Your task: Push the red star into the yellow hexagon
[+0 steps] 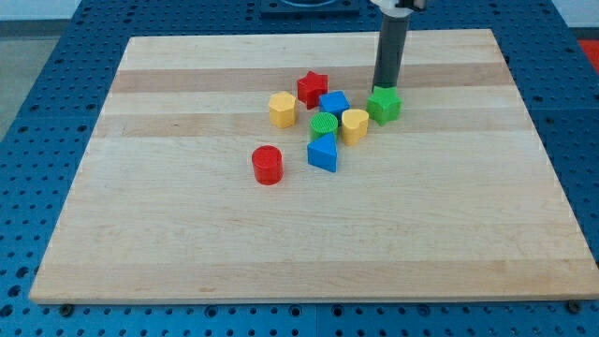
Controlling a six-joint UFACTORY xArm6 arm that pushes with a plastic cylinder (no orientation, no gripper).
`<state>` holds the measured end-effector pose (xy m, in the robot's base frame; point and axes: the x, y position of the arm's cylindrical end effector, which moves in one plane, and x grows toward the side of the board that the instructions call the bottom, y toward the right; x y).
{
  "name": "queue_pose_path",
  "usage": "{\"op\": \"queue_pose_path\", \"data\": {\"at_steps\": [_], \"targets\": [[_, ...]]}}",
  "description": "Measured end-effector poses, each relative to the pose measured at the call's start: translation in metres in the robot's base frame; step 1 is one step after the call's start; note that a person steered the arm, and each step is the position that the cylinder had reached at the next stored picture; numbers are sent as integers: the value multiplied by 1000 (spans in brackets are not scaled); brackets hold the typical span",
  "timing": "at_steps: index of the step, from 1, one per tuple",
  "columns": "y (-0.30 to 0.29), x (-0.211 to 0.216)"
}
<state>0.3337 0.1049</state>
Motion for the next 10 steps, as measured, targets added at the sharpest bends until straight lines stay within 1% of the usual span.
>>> {"op": "queue_pose_path", "data": {"at_steps": [2, 3, 4, 6, 7, 8, 9, 10], "targets": [[4, 6], [-17, -19], [-58, -27], [-75, -20], [-96, -30], [-103, -37], [-115, -37], [-139, -37]]}}
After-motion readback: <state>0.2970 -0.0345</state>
